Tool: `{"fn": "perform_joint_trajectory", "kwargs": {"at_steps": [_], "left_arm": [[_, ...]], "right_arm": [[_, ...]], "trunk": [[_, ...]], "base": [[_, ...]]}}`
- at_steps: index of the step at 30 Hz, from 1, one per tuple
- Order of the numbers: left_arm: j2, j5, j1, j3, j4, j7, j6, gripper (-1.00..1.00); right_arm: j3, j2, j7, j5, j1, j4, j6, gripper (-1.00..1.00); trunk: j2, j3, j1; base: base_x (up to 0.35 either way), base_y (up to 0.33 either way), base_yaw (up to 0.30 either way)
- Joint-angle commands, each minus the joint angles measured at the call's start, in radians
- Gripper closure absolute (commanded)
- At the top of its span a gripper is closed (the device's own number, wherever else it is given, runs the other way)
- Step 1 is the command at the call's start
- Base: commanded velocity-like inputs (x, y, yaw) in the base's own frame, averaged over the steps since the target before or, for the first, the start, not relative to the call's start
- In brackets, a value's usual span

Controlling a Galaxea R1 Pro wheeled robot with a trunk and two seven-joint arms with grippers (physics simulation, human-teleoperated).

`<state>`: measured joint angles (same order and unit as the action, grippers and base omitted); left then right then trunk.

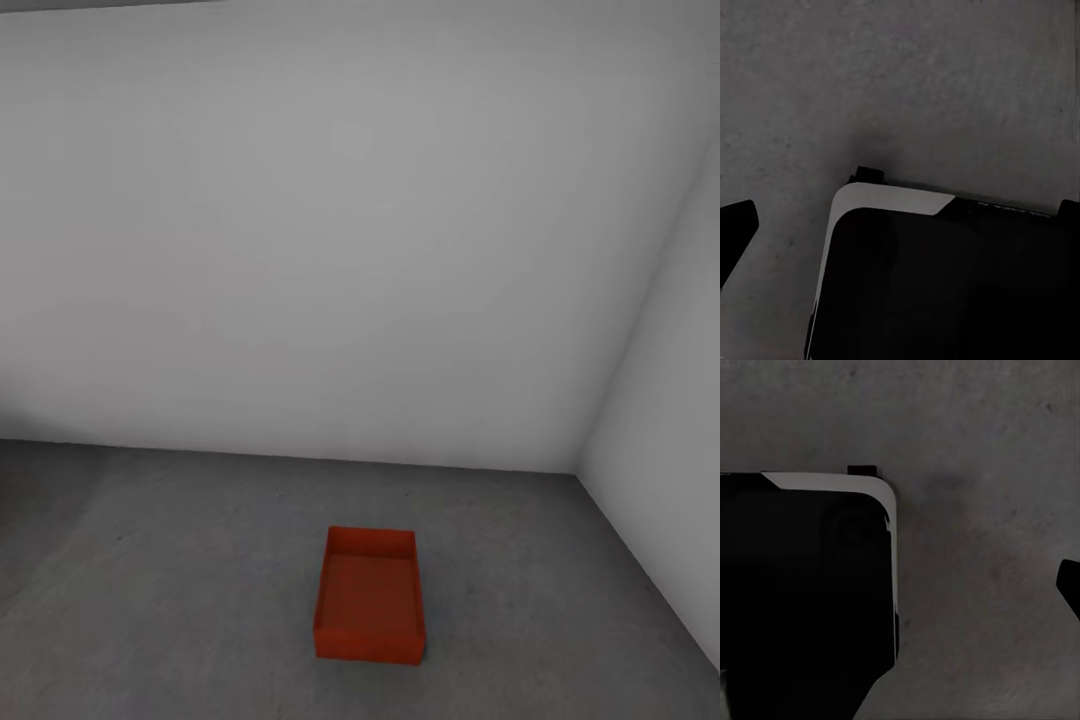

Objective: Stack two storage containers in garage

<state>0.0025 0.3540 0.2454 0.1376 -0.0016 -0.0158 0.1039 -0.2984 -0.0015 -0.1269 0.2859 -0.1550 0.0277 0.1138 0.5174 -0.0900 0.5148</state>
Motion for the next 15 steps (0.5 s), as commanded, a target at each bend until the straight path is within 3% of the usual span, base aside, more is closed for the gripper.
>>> {"fn": "perform_joint_trajectory", "kwargs": {"at_steps": [1,15], "left_arm": [[0.001,0.008,0.000,0.010,0.000,-0.003,0.005,-1.00],[0.004,0.001,0.000,0.015,-0.012,-0.006,0.014,-1.00]], "right_arm": [[-0.008,0.000,0.000,0.011,-0.001,0.003,0.006,-1.00],[-0.007,0.001,0.000,0.013,-0.001,0.003,0.005,-1.00]], "trunk": [[0.002,-0.002,0.000],[0.002,-0.002,0.000]], "base": [[0.000,0.000,-0.206],[0.000,0.000,-0.242]]}}
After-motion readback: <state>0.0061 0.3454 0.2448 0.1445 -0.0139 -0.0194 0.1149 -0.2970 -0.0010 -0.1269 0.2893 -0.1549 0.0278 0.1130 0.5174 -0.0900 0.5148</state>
